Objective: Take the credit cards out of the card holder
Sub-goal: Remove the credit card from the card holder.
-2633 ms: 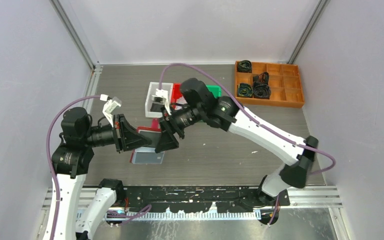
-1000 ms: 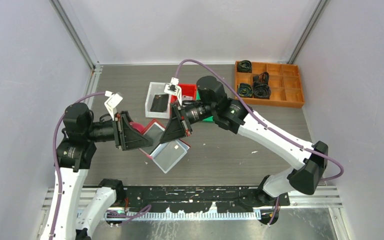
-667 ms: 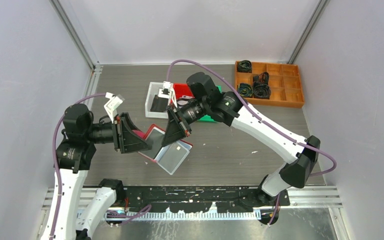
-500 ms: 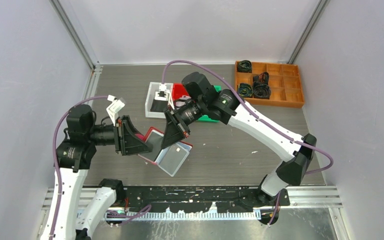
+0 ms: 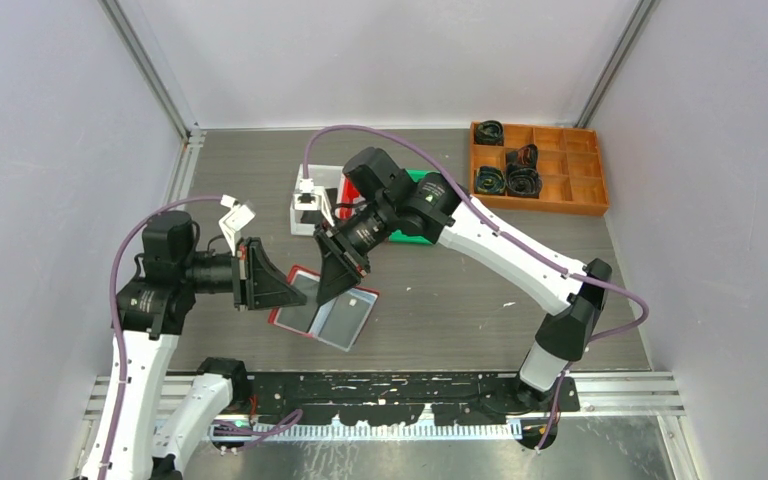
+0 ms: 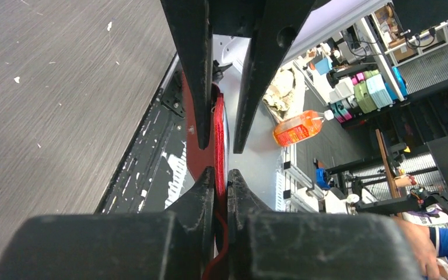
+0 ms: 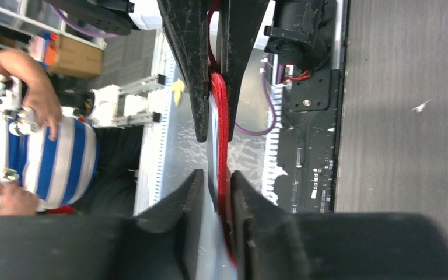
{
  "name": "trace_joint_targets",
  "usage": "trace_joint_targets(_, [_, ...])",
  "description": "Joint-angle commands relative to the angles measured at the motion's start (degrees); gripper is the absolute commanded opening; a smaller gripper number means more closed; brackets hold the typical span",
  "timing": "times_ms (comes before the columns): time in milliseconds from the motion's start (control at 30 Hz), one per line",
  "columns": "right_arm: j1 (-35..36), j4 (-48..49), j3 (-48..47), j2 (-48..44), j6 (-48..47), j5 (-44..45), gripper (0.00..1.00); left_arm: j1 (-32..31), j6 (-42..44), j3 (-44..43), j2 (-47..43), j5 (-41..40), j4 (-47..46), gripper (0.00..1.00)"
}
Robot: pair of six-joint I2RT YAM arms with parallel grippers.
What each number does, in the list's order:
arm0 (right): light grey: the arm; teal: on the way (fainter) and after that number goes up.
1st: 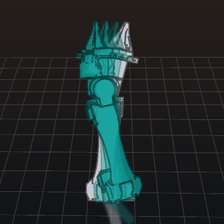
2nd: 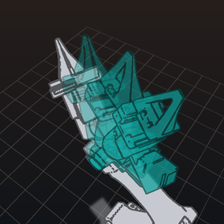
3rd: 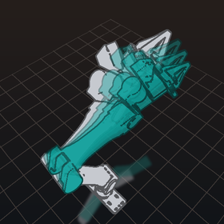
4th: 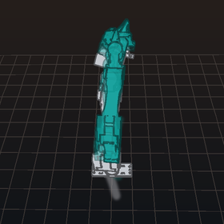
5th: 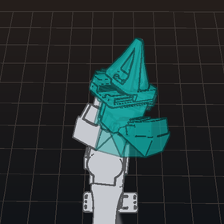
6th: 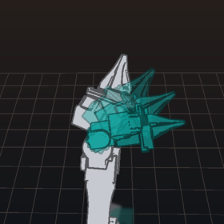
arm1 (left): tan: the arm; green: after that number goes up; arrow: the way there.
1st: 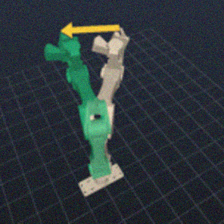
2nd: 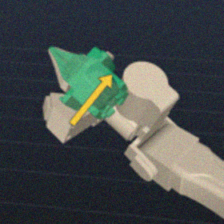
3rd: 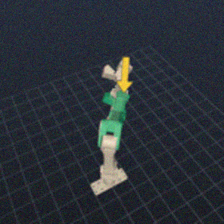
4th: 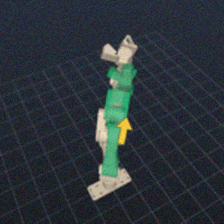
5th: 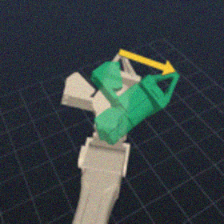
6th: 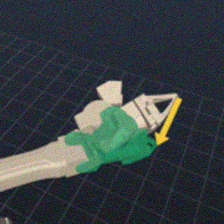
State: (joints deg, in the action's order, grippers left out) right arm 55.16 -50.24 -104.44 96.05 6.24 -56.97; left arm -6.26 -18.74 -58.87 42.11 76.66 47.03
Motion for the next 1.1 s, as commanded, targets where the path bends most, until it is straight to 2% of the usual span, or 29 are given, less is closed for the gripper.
trace_joint_targets(0, [-0.1, 2.8, -3.0, -1.6, 0.3, 3.1, 0.40, -0.2, 1.3, 0.8, -1.3, -0.5, -1.0, 0.01])
trace_joint_targets(133, [-4.5, 11.5, 1.5, -5.3, 7.6, 10.2, 0.65, -0.2, -0.9, 1.8, -1.9, -5.3, -5.1, 0.03])
trace_joint_targets(267, [-13.4, 25.3, 10.2, -12.6, 21.3, 17.0, 0.71, -0.2, -4.0, 4.3, -2.0, -12.5, -8.5, 0.00])
trace_joint_targets(367, [-15.2, 36.2, 19.1, -18.9, 29.9, 20.2, 0.74, 0.0, -7.3, 5.5, -1.6, -17.3, -11.4, 0.00])
trace_joint_targets(500, [-14.9, 49.7, 30.0, -23.5, 41.7, 18.9, 0.73, 0.4, -13.2, 6.9, -1.8, -19.5, -17.7, 0.00])
trace_joint_targets(567, [-14.4, 61.1, 35.5, -24.4, 49.4, 17.2, 0.71, 0.6, -17.1, 7.4, -1.8, -18.0, -21.3, 0.00])
trace_joint_targets(667, [-13.1, 70.9, 41.4, -24.9, 57.0, 16.3, 0.70, 0.7, -21.2, 8.0, -1.6, -17.1, -26.2, 0.00])
trace_joint_targets(900, [-9.2, 86.3, 48.0, -20.8, 65.9, 13.9, 0.65, 0.8, -26.2, 7.9, -1.1, -17.2, -30.2, 0.00])
trace_joint_targets(1067, [-8.1, 88.4, 48.5, -18.6, 66.8, 13.3, 0.61, 0.8, -27.1, 7.2, -1.2, -16.9, -30.7, 0.00])
